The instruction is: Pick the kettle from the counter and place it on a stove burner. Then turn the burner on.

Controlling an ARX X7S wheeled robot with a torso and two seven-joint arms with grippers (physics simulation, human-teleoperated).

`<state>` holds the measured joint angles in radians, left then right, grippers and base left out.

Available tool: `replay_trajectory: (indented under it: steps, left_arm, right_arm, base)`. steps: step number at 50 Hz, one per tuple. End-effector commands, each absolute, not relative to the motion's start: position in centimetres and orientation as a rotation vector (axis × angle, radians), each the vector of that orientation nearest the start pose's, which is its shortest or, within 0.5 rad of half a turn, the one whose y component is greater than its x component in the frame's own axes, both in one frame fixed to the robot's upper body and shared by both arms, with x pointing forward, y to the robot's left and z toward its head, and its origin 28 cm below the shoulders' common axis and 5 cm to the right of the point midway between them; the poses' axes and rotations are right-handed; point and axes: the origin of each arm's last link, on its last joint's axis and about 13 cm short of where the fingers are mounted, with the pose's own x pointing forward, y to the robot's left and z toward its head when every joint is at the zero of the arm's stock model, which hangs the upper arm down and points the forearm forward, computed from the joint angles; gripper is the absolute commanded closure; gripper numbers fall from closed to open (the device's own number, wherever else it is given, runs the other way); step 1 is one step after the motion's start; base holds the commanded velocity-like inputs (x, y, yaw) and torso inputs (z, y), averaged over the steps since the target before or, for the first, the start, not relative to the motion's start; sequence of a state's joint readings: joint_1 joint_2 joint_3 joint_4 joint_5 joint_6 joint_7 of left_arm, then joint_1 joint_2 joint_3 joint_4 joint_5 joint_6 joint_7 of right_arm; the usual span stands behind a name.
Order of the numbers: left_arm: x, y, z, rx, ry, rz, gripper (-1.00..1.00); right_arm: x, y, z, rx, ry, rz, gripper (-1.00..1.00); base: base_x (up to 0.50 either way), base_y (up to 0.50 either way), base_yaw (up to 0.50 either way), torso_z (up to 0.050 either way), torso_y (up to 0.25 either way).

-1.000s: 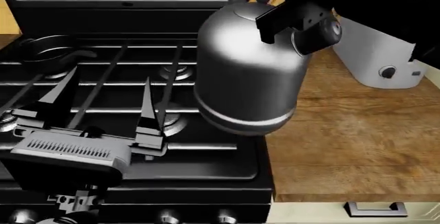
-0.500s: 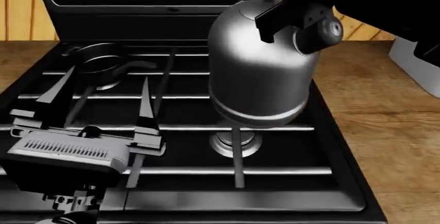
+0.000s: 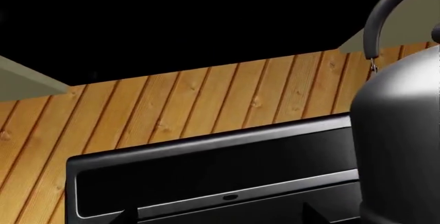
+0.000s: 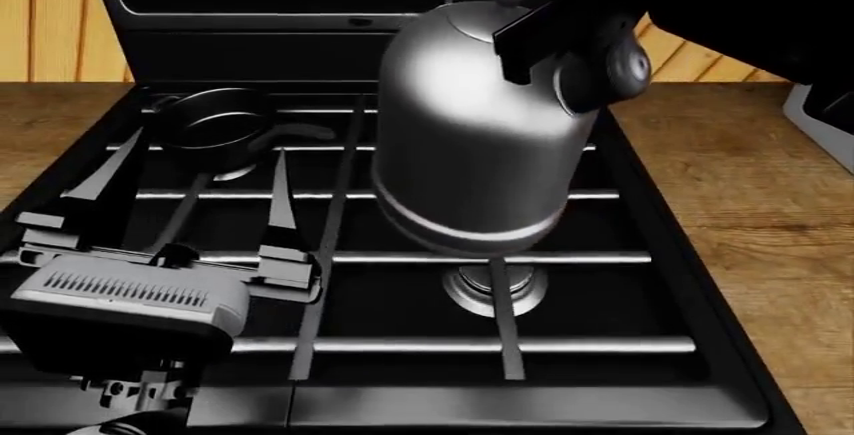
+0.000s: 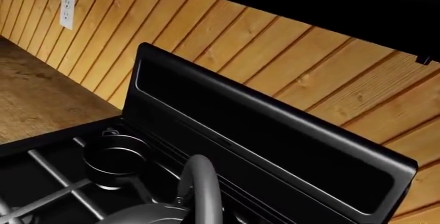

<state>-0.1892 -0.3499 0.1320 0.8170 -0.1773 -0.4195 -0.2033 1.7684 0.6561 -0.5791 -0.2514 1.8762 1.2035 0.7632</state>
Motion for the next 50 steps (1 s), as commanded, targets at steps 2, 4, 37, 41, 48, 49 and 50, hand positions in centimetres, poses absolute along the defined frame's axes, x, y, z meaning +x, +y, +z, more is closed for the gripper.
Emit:
replay_trajectory:
  steps: [2, 4, 37, 41, 48, 49, 50]
  left_arm:
    - [19.7, 22.0, 18.4, 0.146, -0.545, -0.084, -1.00]
    - [19.7, 22.0, 18.4, 0.146, -0.546, -0.083, -1.00]
    - [19.8, 22.0, 18.3, 0.143, -0.543, -0.081, -1.00]
    - [19.8, 22.0, 18.3, 0.143, -0.543, -0.081, -1.00]
    - [19.8, 22.0, 18.3, 0.145, -0.543, -0.082, -1.00]
    - [19.8, 22.0, 18.3, 0.145, -0.543, -0.082, -1.00]
    - [19.8, 22.0, 18.3, 0.145, -0.543, -0.082, -1.00]
  right_arm:
    - [21.4, -10.7, 40.9, -0.271, -0.158, 0.438, 1.00]
    - [21.6, -10.5, 40.6, -0.272, -0.151, 0.447, 1.00]
    - [22.0, -11.8, 38.4, -0.261, -0.074, 0.412, 1.00]
    - [22.3, -11.9, 37.8, -0.256, -0.057, 0.407, 1.00]
    - [22.6, -12.3, 36.8, -0.242, -0.028, 0.394, 1.00]
    - [22.7, -12.3, 36.7, -0.241, -0.023, 0.394, 1.00]
    - [22.8, -12.3, 36.5, -0.241, -0.018, 0.395, 1.00]
  base:
    - [0.00, 0.00, 0.00, 0.000, 0.000]
    - [0.00, 0.00, 0.00, 0.000, 0.005]
    - [0.00, 0.00, 0.00, 0.001, 0.002]
    - [0.00, 0.00, 0.00, 0.003, 0.000]
    - [0.00, 0.00, 0.00, 0.000, 0.003]
    - [0.00, 0.00, 0.00, 0.000, 0.000]
    - [0.00, 0.00, 0.00, 0.000, 0.000]
